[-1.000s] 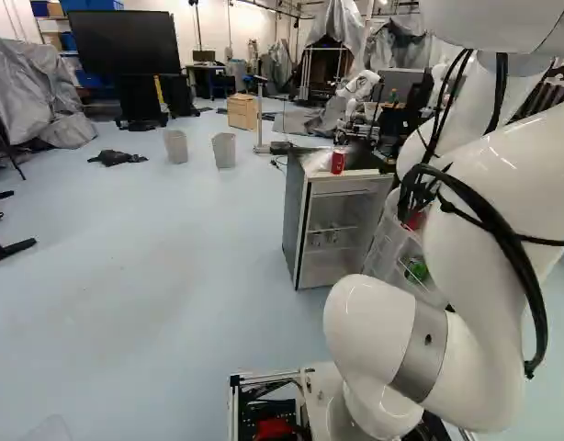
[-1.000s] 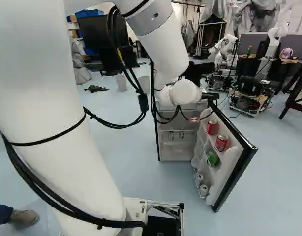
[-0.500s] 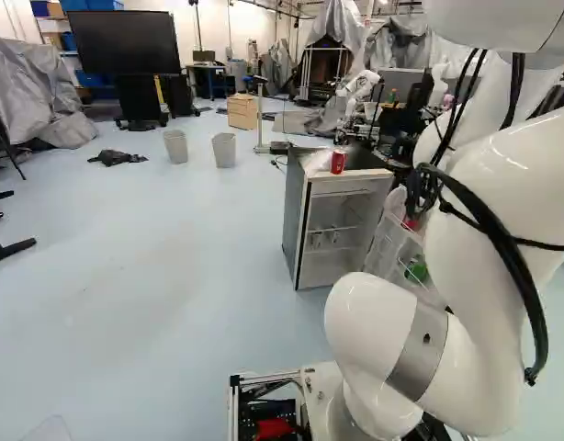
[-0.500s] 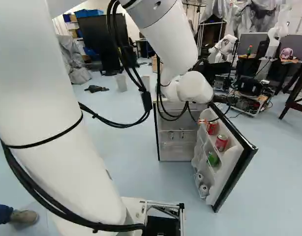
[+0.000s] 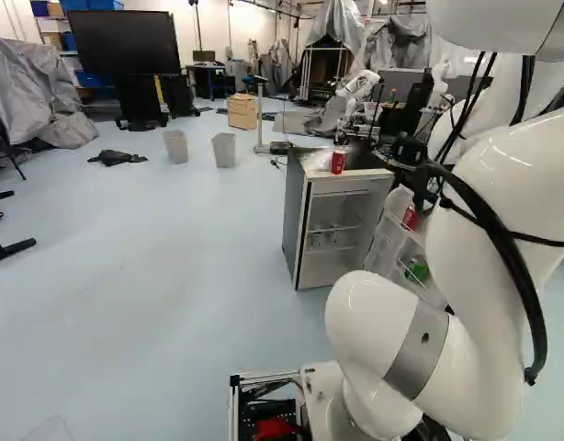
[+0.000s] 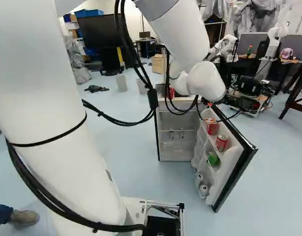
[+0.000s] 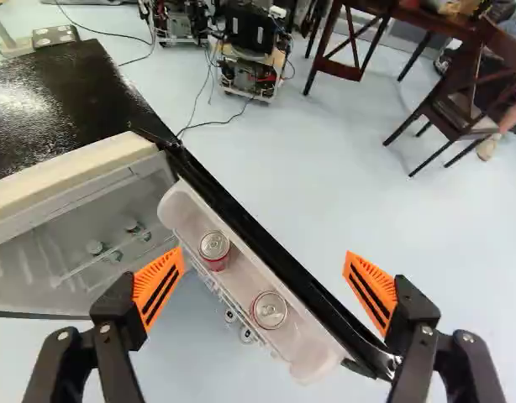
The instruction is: Grab a drink from the fridge
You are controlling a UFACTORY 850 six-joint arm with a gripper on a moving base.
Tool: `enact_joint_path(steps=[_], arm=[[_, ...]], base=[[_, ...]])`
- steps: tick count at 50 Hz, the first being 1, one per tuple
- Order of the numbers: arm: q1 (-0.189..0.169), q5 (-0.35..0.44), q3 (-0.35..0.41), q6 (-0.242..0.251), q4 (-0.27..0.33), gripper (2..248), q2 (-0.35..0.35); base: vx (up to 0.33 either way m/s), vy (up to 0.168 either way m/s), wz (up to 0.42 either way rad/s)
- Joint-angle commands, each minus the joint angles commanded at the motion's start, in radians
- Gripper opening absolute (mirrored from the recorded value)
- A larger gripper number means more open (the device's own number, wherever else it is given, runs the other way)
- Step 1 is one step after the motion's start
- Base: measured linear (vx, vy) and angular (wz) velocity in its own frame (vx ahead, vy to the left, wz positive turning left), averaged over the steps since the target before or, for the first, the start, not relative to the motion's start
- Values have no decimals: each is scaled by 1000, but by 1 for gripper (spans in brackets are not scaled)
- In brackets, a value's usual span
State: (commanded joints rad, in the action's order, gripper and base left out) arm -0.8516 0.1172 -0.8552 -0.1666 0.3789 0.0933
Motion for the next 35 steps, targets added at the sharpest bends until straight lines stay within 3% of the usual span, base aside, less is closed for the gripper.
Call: enact_joint_path(steps=[35], arm=[[-47,-254,-175,0,-247,247,150]], base=[[0,0,0]])
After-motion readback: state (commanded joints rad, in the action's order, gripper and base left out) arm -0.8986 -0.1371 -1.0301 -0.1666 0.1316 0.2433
